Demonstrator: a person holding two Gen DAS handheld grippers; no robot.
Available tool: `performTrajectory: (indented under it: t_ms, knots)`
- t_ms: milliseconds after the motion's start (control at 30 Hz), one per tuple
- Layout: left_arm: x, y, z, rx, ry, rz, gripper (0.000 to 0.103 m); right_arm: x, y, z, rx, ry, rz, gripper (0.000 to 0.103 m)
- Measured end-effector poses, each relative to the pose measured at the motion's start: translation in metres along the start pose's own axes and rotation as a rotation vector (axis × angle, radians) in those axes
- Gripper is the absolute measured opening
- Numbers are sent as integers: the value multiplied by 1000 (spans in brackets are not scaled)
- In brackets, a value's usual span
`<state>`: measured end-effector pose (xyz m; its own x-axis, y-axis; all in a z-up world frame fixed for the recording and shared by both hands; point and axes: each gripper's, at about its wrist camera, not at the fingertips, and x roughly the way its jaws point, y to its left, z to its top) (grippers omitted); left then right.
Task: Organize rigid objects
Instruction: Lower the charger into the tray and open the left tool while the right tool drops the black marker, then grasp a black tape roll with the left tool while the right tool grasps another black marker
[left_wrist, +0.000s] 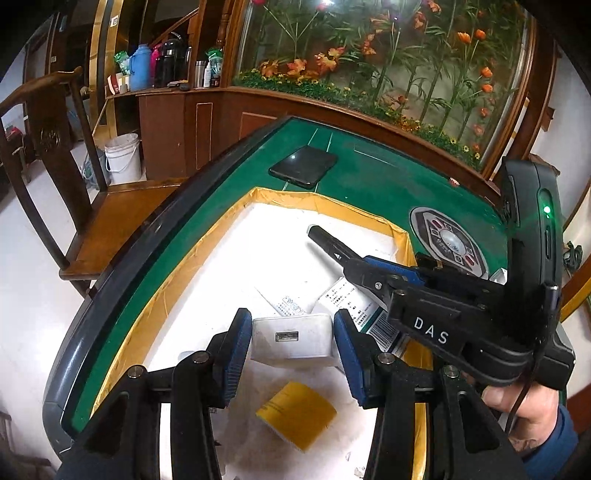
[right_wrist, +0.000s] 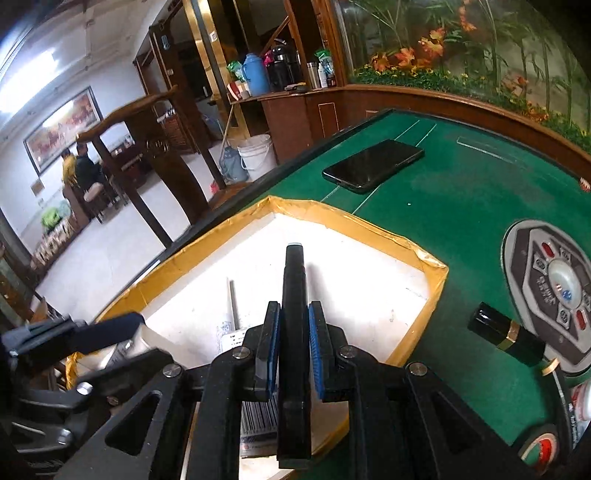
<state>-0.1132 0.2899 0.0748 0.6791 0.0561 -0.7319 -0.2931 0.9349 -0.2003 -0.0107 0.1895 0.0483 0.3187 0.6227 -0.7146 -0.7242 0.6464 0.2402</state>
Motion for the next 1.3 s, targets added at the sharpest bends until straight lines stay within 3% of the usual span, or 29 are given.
performTrajectory:
  t_ms: [267, 300, 433, 833, 1133, 1200, 1300]
  knots:
    - [-4, -1, -2, -10, 0, -1, 49, -2, -4, -3, 18, -11, 18, 15]
    - [-5, -2, -2, -9, -2, -1, 50, -2, -5, -3, 21, -8, 16, 18]
    - [-12, -6, -3, -1, -20, 12, 62, -10, -7, -3, 30, -39, 23, 25]
    - [-41, -48, -1, 80, -52, -10, 63, -61, -34, -2, 119, -118, 91, 26]
    - [-27, -124, -19, 215, 20, -117, 73, -141, -127, -51, 226, -154, 66, 28]
    - [-19, -147, -25, 248, 54, -151, 76, -156, -158, -63, 309, -170, 22, 28]
    - [-8, -182, -38, 309, 97, -191, 89, -176, -195, -70, 443, -211, 5, 28]
